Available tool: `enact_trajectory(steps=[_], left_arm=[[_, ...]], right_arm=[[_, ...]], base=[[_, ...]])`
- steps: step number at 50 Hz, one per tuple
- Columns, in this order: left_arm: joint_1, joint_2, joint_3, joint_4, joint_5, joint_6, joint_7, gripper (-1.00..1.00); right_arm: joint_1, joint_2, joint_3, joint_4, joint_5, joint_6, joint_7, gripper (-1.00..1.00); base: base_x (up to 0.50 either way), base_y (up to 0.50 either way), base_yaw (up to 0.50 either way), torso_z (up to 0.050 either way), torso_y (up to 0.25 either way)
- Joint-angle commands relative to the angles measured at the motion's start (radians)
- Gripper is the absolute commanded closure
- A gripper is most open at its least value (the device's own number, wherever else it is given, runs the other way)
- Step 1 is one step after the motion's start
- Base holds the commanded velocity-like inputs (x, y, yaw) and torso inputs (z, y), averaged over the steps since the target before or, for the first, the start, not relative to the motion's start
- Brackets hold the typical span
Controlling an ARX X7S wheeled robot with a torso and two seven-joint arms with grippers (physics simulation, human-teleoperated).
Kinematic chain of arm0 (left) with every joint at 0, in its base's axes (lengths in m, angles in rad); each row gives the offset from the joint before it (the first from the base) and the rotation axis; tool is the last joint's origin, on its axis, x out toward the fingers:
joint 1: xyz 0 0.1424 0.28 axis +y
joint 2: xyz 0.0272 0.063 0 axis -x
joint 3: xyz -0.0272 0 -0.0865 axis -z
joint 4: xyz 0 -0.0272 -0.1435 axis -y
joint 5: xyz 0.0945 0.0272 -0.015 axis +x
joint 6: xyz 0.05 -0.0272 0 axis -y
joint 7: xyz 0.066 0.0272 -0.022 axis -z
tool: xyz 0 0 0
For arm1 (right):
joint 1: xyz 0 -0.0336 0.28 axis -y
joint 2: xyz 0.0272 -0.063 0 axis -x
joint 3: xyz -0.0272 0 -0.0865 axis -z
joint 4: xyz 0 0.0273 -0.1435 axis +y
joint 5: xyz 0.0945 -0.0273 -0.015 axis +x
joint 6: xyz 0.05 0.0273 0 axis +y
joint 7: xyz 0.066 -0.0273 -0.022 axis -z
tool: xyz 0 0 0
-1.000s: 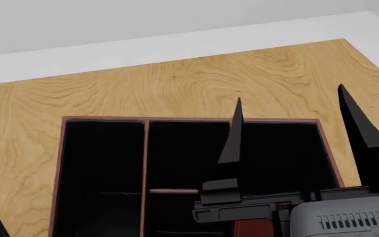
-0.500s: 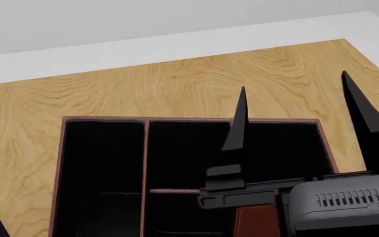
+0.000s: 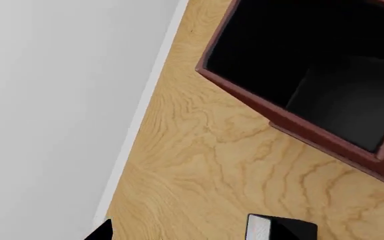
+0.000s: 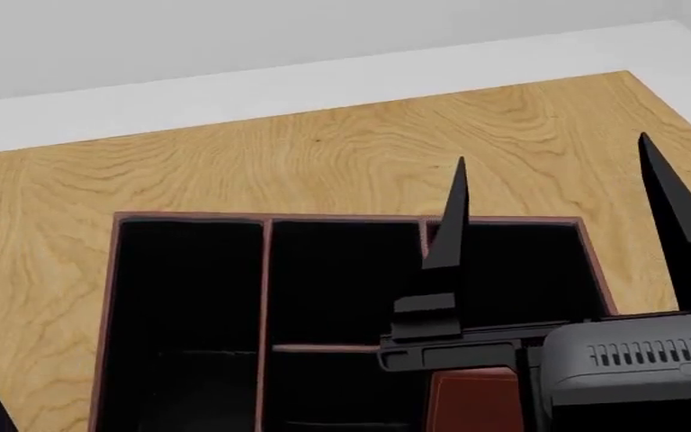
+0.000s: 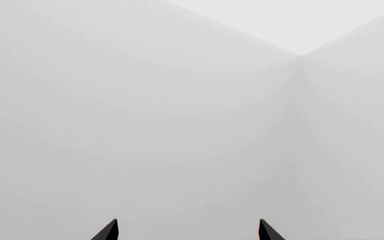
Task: Pick up the book and place it in the back compartment of the caddy.
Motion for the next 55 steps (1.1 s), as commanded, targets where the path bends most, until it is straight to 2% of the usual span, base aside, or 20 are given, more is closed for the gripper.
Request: enact_trajectory(steps=[1,13,15,16,21,43,55], left_arm=[[0.120,-0.040,-0.005,0.031,-0.045,0.062,-0.051,-1.00],[0.184,-0.060,-0.003,0.036,-0.059,0.094,-0.082,-1.00],[0.171,-0.048,0.011,0.035,-0.048,0.036,-0.080,-1.00],[0.174,-0.044,0.008,0.025,-0.027,0.061,-0.107,-1.00],[0.166,-0.031,0.006,0.011,-0.049,0.033,-0.092,-1.00],[0.138,0.058,0.022,-0.157,-0.023,0.093,-0.075,-1.00],[0.091,0.109,0.045,-0.271,0.018,0.130,-0.049,-1.00]], right_arm=[[-0.003,0.004,0.002,-0.001,0.003,0.001,0.006,-1.00],[0.016,0.003,-0.014,0.011,0.004,0.001,0.005,-1.00],[0.021,0.004,-0.014,0.008,0.007,0.009,0.007,-1.00],[0.022,0.005,-0.015,0.008,0.006,0.010,0.007,-1.00],[0.020,0.005,-0.016,0.011,0.006,0.007,0.009,-1.00],[0.052,0.002,-0.052,0.046,0.000,0.004,0.004,-1.00],[-0.006,0.017,-0.046,0.047,-0.009,-0.049,0.001,-1.00]], base=[[0.00,0.00,0.00,0.000,0.000],[0.00,0.00,0.00,0.000,0.000],[0.00,0.00,0.00,0.000,0.000],[0.00,0.00,0.00,0.000,0.000],[0.00,0.00,0.00,0.000,0.000],[0.00,0.00,0.00,0.000,0.000],[0.00,0.00,0.00,0.000,0.000]])
